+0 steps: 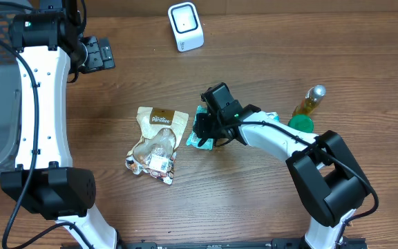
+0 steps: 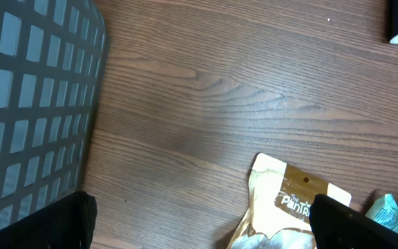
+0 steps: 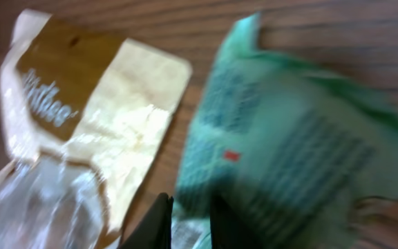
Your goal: Scan the item barcode
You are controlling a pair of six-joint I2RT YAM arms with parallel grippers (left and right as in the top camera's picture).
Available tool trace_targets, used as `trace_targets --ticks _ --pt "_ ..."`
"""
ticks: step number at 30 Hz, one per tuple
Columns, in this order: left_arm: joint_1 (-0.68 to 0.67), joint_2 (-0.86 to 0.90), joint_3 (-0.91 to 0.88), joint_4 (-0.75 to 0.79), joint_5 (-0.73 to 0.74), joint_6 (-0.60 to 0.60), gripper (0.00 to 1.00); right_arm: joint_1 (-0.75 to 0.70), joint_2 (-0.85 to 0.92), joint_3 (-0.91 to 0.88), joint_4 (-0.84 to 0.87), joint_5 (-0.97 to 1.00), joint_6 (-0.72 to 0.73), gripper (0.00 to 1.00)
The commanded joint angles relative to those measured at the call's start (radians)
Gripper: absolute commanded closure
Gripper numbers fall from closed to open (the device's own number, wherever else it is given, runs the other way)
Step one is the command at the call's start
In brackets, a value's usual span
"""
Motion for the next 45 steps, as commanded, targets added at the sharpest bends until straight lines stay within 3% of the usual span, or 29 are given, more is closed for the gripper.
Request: trace_targets --ticks 1,5,10,25,31,39,45 --pt "-0.002 -0.015 0.012 0.002 -0.002 -0.01 0.0 -0.025 -0.066 0.076 -0.015 -0.077 -0.092 0.83" --pt "-0.002 -0.015 0.012 0.002 -0.002 -0.01 0.0 -0.062 -0.108 0.079 -0.015 0.044 -0.094 0.83" --pt "-0.004 -0.015 0.012 0.002 -0.002 -0.01 0.0 -0.092 -0.085 0.064 -0.013 0.064 -0.093 0.84" --pt "-0.004 -0.015 0.012 0.002 -0.002 -0.01 0.0 -0.079 0.113 0.061 -0.018 0.123 -0.055 0.89" --pt "-0.004 -0.015 0.012 0.002 -0.002 -0.01 0.0 -0.08 0.028 0.121 -0.038 0.032 -0.056 0.81" --pt "-0.004 -0.015 0.012 0.002 -0.002 -0.01 0.0 -0.049 -0.092 0.122 -0.205 -0.057 -0.056 0.81" --pt "-0.004 -0.015 0.012 0.002 -0.002 -0.01 0.0 0.017 -0.091 0.035 -0.186 0.022 -0.055 0.81"
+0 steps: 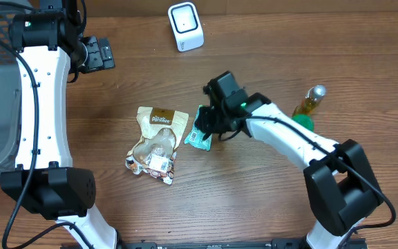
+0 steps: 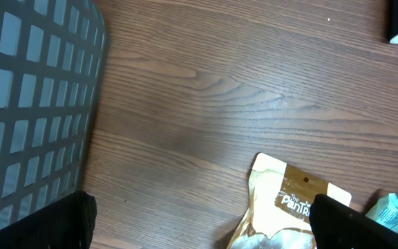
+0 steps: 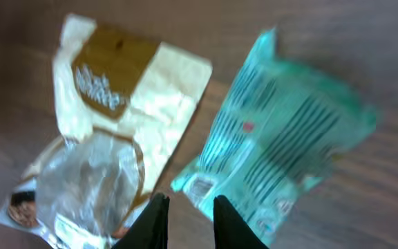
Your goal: Scan the item barcode
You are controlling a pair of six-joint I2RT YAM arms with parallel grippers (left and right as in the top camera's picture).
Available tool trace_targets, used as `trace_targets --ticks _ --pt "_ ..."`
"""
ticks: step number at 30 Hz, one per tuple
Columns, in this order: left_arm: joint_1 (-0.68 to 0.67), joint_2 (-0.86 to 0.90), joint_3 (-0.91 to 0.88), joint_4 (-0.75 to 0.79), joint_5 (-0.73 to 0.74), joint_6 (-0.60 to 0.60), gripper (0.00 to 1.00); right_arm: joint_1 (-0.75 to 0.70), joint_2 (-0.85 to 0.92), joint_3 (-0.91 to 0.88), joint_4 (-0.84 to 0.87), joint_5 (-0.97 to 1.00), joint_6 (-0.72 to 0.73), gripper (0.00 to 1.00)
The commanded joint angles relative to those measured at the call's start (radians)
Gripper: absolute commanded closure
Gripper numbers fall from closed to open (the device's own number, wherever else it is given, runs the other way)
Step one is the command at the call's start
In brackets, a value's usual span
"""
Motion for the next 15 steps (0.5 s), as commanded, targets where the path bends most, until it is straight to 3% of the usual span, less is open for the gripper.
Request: trace_targets --ticks 1,5,15 --pt "-0.004 -0.015 0.012 0.001 -0.002 -0.01 0.0 0.039 -0.014 -0.057 0.027 0.051 0.006 0.81" --pt "-0.004 -0.015 0.012 0.001 -0.002 -0.01 0.0 0.061 -0.014 -0.126 0.089 0.115 0.106 0.81" --pt "-0.004 -0.015 0.012 0.001 -0.002 -0.01 0.0 0.061 0.038 -0.149 0.12 0.118 0.141 0.81"
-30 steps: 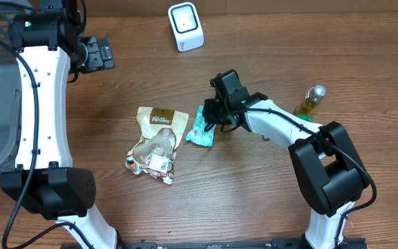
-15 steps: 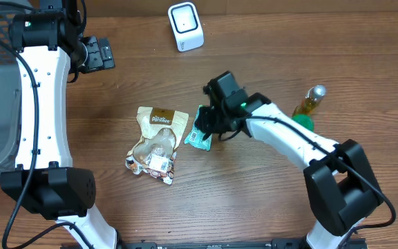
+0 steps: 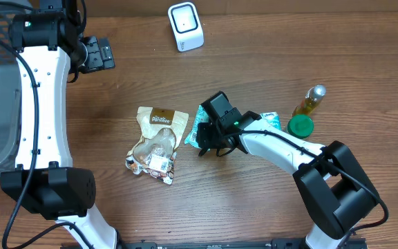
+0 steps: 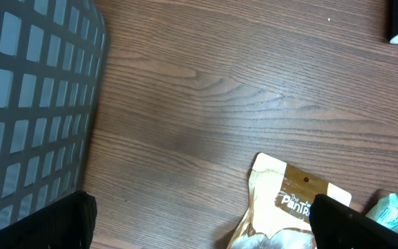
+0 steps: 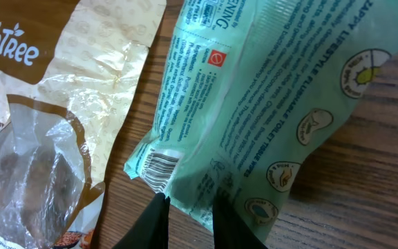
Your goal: Scan the item barcode
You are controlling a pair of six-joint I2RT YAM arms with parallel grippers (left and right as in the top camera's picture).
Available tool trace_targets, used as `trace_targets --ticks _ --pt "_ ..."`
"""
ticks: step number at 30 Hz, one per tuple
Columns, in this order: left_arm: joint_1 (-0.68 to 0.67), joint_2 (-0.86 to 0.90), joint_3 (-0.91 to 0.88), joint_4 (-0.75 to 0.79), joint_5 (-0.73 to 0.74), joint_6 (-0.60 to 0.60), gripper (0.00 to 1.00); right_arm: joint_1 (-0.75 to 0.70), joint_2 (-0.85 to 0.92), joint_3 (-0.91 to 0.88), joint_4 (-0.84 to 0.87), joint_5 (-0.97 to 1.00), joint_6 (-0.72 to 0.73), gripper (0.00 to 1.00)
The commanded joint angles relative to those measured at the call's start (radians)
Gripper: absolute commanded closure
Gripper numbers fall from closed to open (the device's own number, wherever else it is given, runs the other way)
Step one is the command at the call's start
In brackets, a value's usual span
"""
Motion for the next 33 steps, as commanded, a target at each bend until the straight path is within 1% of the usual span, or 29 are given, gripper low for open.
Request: trace_targets --ticks 1,3,4,7,10,11,12,13,14,16,18,23,28,33 --pt "-0.004 -0.015 0.012 0.002 -0.002 -0.01 0.0 0.0 0.047 -0.008 0.003 0.02 0.045 0.81" --pt "-0.004 -0.015 0.012 0.002 -0.002 -0.01 0.0 0.0 0.075 -0.008 0.005 0.011 0.052 0.81" --pt "-0.004 -0.015 0.012 0.002 -0.002 -0.01 0.0 0.0 0.072 -0.005 0.002 0.0 0.06 0.83" --pt "-0.004 -0.015 0.012 0.002 -0.002 -0.01 0.0 -0.003 0.039 0.026 -0.011 -0.019 0.062 0.82" --pt "-0.004 -0.015 0.012 0.002 -0.002 -0.01 0.0 -0.014 -0.048 0.101 -0.025 -0.069 -0.023 0.76" --pt "-0.004 -0.015 0.012 0.002 -0.002 -0.01 0.01 -0.025 -0.094 0.131 -0.023 -0.042 -0.062 0.72" --pt "-0.004 -0.015 0.012 0.002 -0.002 -0.01 0.0 -0.032 -0.106 0.138 -0.021 -0.013 -0.062 0.71" --pt "-0.004 -0.015 0.012 0.002 -0.002 -0.01 0.0 -0.045 -0.122 0.142 -0.016 0.042 -0.062 0.68" --pt "-0.004 -0.015 0.012 0.002 -0.002 -0.01 0.0 -0.052 -0.127 0.142 -0.014 0.072 -0.062 0.64" --pt "-0.004 -0.015 0.012 0.002 -0.002 -0.01 0.0 -0.08 -0.129 0.142 -0.008 0.153 -0.062 0.52" --pt "-0.004 -0.015 0.012 0.002 -0.002 -0.01 0.0 -0.122 -0.117 0.14 -0.006 0.208 -0.062 0.47" --pt "-0.004 -0.015 0.012 0.002 -0.002 -0.01 0.0 -0.164 -0.056 0.14 0.037 0.203 -0.062 0.43" --pt "-0.004 -0.015 0.012 0.002 -0.002 -0.01 0.01 -0.166 0.007 0.14 0.09 0.186 -0.062 0.43" --pt "-0.004 -0.015 0.012 0.002 -0.002 -0.01 0.0 -0.165 0.071 0.14 0.066 0.145 -0.062 0.41"
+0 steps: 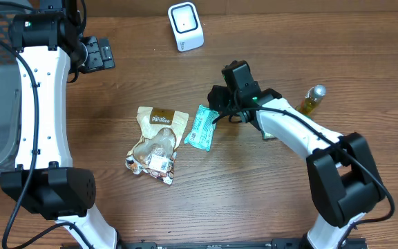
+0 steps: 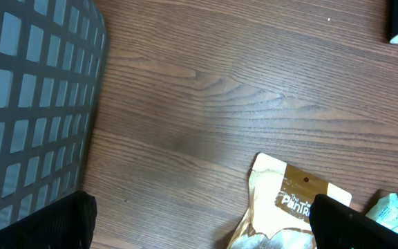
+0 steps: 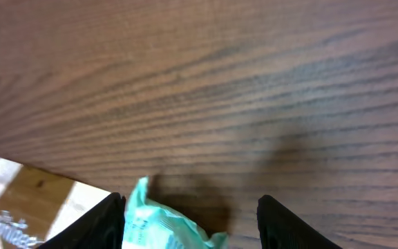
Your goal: Scan the item barcode
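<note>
A teal packet (image 1: 200, 128) lies flat on the wooden table, just right of a brown and cream snack pouch (image 1: 156, 142). The white scanner (image 1: 185, 26) stands at the far edge. My right gripper (image 1: 220, 111) is open beside the packet's far end; in the right wrist view the packet's top (image 3: 163, 223) shows between the spread fingers (image 3: 292, 225), untouched. My left gripper (image 1: 97, 54) hangs open at the far left, well away; its view shows the pouch (image 2: 292, 200) and a corner of the packet (image 2: 392, 211).
A dark mesh basket fills the left edge. A yellow bottle (image 1: 311, 100) stands at the right, behind my right arm. A bit of another teal item (image 1: 269, 135) peeks from under that arm.
My right gripper's fingers were close together low over the packet's barcode end; now they are wide open and sit farther back and to the right. The packet lies free on the table. Left arm unchanged.
The right gripper, fingers nearly together, was on the teal packet beside the pouch. Then it was higher, packet and pouch below it. Then it was low at the packet's barcode end. Now it is open and back from the packet, which lies flat. The left arm stayed still.
</note>
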You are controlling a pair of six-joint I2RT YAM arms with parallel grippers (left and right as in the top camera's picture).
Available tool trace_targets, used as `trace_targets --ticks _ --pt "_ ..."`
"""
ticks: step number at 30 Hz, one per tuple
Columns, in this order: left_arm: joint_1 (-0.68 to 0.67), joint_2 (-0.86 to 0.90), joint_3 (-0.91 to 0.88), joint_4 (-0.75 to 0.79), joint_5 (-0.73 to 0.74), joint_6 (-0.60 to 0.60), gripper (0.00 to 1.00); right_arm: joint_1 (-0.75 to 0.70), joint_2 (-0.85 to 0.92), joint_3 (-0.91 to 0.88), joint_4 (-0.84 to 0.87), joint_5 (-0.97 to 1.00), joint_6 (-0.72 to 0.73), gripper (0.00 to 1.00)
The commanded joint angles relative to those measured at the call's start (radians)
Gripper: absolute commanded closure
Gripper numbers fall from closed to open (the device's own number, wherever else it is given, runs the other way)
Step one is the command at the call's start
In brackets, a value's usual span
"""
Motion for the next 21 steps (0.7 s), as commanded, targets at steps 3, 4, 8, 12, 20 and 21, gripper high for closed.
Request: trace_targets --ticks 3,4,8,12,20,21 --pt "-0.004 -0.015 0.012 0.001 -0.002 -0.01 0.0 0.003 0.053 0.005 -0.064 -0.04 -0.008 0.42" --pt "-0.004 -0.015 0.012 0.001 -0.002 -0.01 0.0 0.004 0.053 0.005 -0.082 -0.04 -0.008 0.42" --pt "-0.004 -0.015 0.012 0.001 -0.002 -0.01 0.0 0.004 0.053 0.005 -0.19 -0.041 -0.007 0.49" --pt "-0.004 -0.015 0.012 0.001 -0.002 -0.01 0.0 0.004 0.048 0.005 -0.307 -0.08 -0.008 0.55" --pt "-0.004 -0.015 0.012 0.001 -0.002 -0.01 0.0 0.001 -0.059 0.006 -0.331 -0.086 -0.008 0.55" --pt "-0.004 -0.015 0.012 0.001 -0.002 -0.01 0.0 0.001 -0.063 0.006 -0.332 -0.1 -0.008 0.54"
